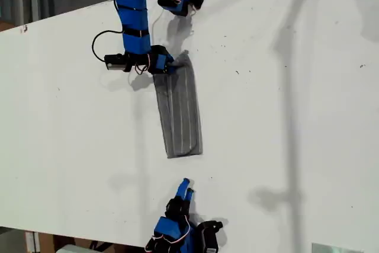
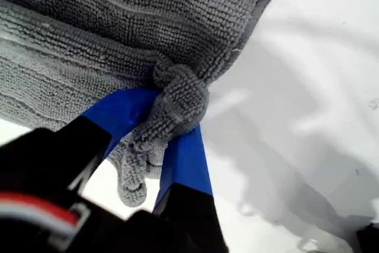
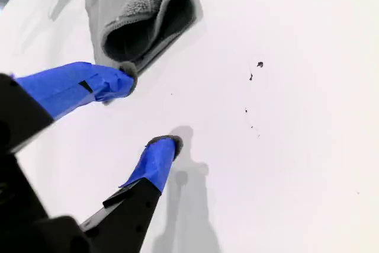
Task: Grasp corners of a square towel and fold twice.
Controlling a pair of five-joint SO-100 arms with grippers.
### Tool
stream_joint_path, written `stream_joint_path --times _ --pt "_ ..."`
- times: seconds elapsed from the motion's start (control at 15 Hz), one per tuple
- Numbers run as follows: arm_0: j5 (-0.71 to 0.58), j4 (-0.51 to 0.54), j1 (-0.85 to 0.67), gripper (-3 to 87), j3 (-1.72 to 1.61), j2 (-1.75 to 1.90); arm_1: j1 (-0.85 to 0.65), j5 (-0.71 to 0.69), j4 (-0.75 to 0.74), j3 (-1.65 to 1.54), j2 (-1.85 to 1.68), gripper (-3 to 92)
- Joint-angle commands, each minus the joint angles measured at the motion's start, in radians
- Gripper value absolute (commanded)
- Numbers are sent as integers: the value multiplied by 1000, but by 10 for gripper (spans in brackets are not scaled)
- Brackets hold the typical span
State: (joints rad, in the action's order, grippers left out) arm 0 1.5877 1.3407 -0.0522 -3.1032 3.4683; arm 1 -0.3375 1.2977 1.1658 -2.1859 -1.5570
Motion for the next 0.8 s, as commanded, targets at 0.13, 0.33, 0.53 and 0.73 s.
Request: stream_joint_path --times 0.13,0.33,0.53,0.73 --pt "-187 -14 6 200 -5 2 21 63 77 -15 -74 -1" --pt "-373 -28 5 197 -12 2 17 69 206 17 -229 -1" --pt "-443 -31 29 191 -14 2 -15 66 356 81 -413 -1" --pt "-282 -29 44 191 -14 2 -5 38 410 179 -426 -1"
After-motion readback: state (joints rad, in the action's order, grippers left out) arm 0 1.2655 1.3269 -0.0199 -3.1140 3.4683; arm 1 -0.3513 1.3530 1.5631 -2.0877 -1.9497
